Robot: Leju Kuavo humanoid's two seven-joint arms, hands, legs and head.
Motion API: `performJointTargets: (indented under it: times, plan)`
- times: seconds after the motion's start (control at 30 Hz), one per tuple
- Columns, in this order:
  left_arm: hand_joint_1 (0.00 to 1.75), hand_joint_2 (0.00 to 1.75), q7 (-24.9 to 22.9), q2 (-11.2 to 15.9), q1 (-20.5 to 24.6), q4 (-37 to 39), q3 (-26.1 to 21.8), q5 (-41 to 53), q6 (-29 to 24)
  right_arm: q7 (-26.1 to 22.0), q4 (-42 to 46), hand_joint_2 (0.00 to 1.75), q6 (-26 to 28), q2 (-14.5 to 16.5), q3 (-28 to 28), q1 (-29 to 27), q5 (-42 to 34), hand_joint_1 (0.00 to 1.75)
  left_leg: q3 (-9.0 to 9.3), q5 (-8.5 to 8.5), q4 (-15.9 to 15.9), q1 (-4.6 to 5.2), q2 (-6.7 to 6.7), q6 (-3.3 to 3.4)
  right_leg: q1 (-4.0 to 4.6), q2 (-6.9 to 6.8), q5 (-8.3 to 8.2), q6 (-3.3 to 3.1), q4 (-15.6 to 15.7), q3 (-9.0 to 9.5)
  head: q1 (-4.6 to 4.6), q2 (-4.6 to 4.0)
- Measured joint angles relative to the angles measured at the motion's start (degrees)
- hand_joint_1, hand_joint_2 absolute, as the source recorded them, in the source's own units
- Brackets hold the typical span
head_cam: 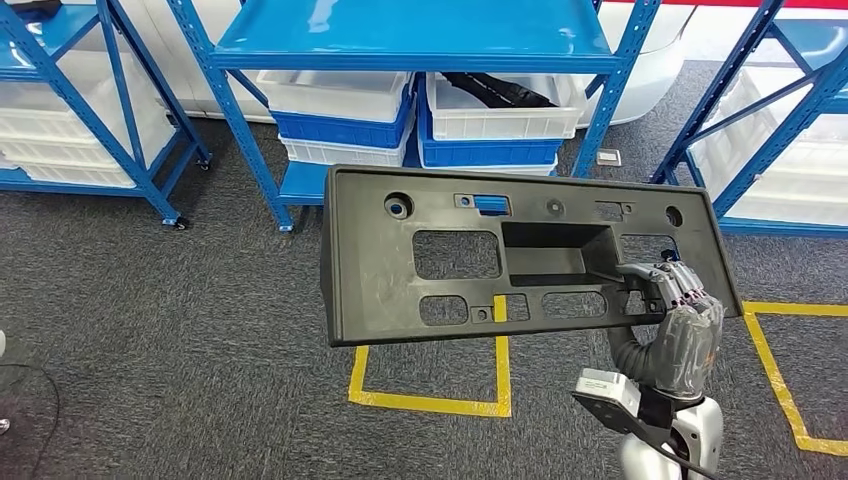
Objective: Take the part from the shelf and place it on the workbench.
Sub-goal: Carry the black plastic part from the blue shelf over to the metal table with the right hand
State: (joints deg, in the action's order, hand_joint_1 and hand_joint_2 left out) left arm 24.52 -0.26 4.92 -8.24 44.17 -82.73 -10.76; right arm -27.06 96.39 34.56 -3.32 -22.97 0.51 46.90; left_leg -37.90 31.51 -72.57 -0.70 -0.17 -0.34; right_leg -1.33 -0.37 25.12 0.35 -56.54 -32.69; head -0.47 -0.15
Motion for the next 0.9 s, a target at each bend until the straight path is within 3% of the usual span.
performJointTargets:
  times: [0.03,0.1,0.17,0.23,0.27,0.3,0.37,0.4,0.43,0.47,0.5,0.57,0.63,0.67,0.73,0.77,0.8,0.83,0.9]
  plan:
    - [0.00,1.75,0.0,0.0,0.0,0.0,0.0,0.0,0.0,0.0,0.0,1.75,0.0,0.0,0.0,-0.1,0.0,1.75,2.86,-1.55,3.6,-0.06,-0.01,0.11,-0.01,0.04,-0.44,0.19,-0.1,-0.52,-0.01,0.00]
    - [0.00,1.75,0.0,0.0,0.2,0.0,0.0,0.0,0.0,0.1,0.0,1.75,0.0,0.0,0.0,-0.2,0.0,1.75,8.67,-2.43,12.1,0.03,-0.13,0.50,0.13,0.12,-1.24,0.81,-0.2,-1.32,0.03,0.00]
    - [0.00,1.75,0.0,0.0,0.2,0.0,0.0,0.0,0.0,0.1,0.1,1.75,0.0,0.1,0.0,-0.2,0.1,1.75,10.83,-1.81,16.2,0.41,-0.28,1.02,0.19,0.10,-2.13,1.74,-0.2,-1.73,0.06,0.00]
    - [0.00,1.75,-0.1,0.0,0.2,0.0,0.0,0.0,0.1,0.3,0.1,1.75,0.0,0.1,0.0,-0.3,0.3,1.75,10.20,-2.56,16.6,0.62,-0.10,1.93,0.14,0.09,-2.74,2.65,-0.2,-2.12,0.05,0.00]
    - [0.00,1.75,-0.1,-0.1,0.2,0.0,0.0,0.0,0.1,0.4,0.1,1.75,0.0,0.0,0.0,-0.3,0.3,1.75,9.67,-3.20,16.7,0.60,0.04,2.56,0.17,0.13,-2.02,2.68,-0.9,-2.76,0.09,0.00]
    - [0.00,1.75,-0.1,-0.1,0.2,0.0,0.0,0.0,0.1,0.5,0.1,1.75,0.0,0.0,0.0,-0.4,0.4,1.75,9.02,-3.93,16.9,0.54,0.24,3.14,0.25,0.18,-0.38,2.45,-2.6,-3.62,0.15,0.00]
    - [0.00,1.75,-0.1,0.0,0.2,0.0,0.0,0.0,0.1,0.6,0.2,1.75,0.0,0.0,0.0,-0.4,0.4,1.75,7.45,-5.31,16.9,0.59,0.48,3.85,0.27,0.24,4.74,1.65,-9.3,-6.01,0.28,0.00]
    - [0.00,1.75,-0.1,0.0,0.2,0.0,0.0,0.0,0.2,0.6,0.2,1.75,0.0,0.0,0.0,-0.5,0.5,1.75,6.60,-5.96,16.9,0.68,0.58,3.93,0.24,0.24,6.74,1.60,-13.2,-6.89,0.33,0.00]
    - [0.00,1.75,-0.1,0.0,0.2,0.0,0.0,0.0,0.3,0.7,0.2,1.75,0.0,0.0,0.0,-0.6,0.6,1.75,5.71,-6.61,16.8,0.76,0.65,3.93,0.23,0.24,7.71,1.87,-16.2,-7.22,0.34,0.00]
    - [0.00,1.75,-0.1,0.0,0.2,0.0,0.0,0.0,0.4,0.7,0.2,1.75,0.0,0.0,0.0,-0.7,0.7,1.75,4.83,-7.21,16.7,0.80,0.70,3.87,0.23,0.24,7.54,2.35,-17.4,-6.68,0.35,0.00]
    - [0.00,1.75,-0.1,0.0,0.2,0.0,0.0,0.0,0.6,0.7,0.2,1.75,0.0,0.0,0.0,-0.7,0.8,1.75,3.97,-7.77,16.6,0.82,0.73,3.77,0.24,0.24,6.57,2.92,-16.5,-5.10,0.37,0.00]
    - [0.00,1.75,-0.1,0.0,0.2,0.0,0.0,0.0,0.8,0.8,0.3,1.75,0.0,0.0,0.0,-0.7,1.0,1.75,2.43,-8.78,16.1,0.91,0.72,3.38,0.25,0.24,4.84,3.42,-9.0,0.85,0.36,0.00]
    - [0.00,1.75,-0.1,0.0,0.2,0.0,0.0,0.0,0.9,0.9,0.5,1.75,0.0,0.0,0.0,-0.7,1.0,1.75,1.47,-9.77,15.6,1.08,0.67,2.81,0.51,0.32,5.17,2.74,-1.3,5.90,0.27,0.00]
    - [0.00,1.75,-0.1,0.0,0.2,0.0,0.0,0.0,0.9,0.9,0.6,1.75,0.0,0.0,0.0,-0.7,1.0,1.75,1.25,-10.24,15.5,1.13,0.65,2.51,0.67,0.38,5.62,2.25,0.6,6.86,0.22,0.00]
    - [0.00,1.75,-0.1,0.0,0.2,0.0,0.0,0.0,1.0,1.0,0.7,1.75,-0.1,0.0,0.0,-0.8,1.0,1.75,0.96,-10.96,15.5,0.99,0.55,1.84,0.51,0.41,5.13,1.34,1.0,6.28,0.14,0.00]
    - [0.00,1.75,-0.1,0.1,0.1,0.0,0.0,0.0,1.0,1.0,0.7,1.75,-0.2,0.0,0.0,-0.7,1.0,1.75,0.62,-10.32,15.1,0.86,0.41,1.49,0.31,0.35,4.65,0.79,1.0,5.88,0.09,0.00]
    - [0.00,1.75,-0.1,0.1,0.1,0.0,0.0,-0.1,1.0,1.0,0.7,1.75,-0.3,0.1,0.0,-0.7,1.1,1.75,0.07,-8.50,13.8,0.73,0.25,1.11,0.09,0.26,4.01,0.16,1.0,5.36,-0.04,0.00]
    - [0.00,1.75,-0.1,0.2,0.0,0.0,0.0,-0.1,1.0,1.0,0.7,1.75,-0.4,0.1,0.0,-0.6,1.1,1.75,-0.68,-5.73,11.4,0.56,0.10,0.76,-0.11,0.17,3.31,-0.33,1.1,4.78,-0.13,0.00]
    - [0.00,1.75,-0.1,0.2,0.0,0.0,0.0,-0.1,1.0,1.1,0.7,1.75,-0.7,0.2,0.1,-0.6,1.1,1.75,-2.26,0.15,4.2,0.27,0.01,0.11,0.05,0.09,1.95,-0.70,0.9,3.39,-0.32,0.00]
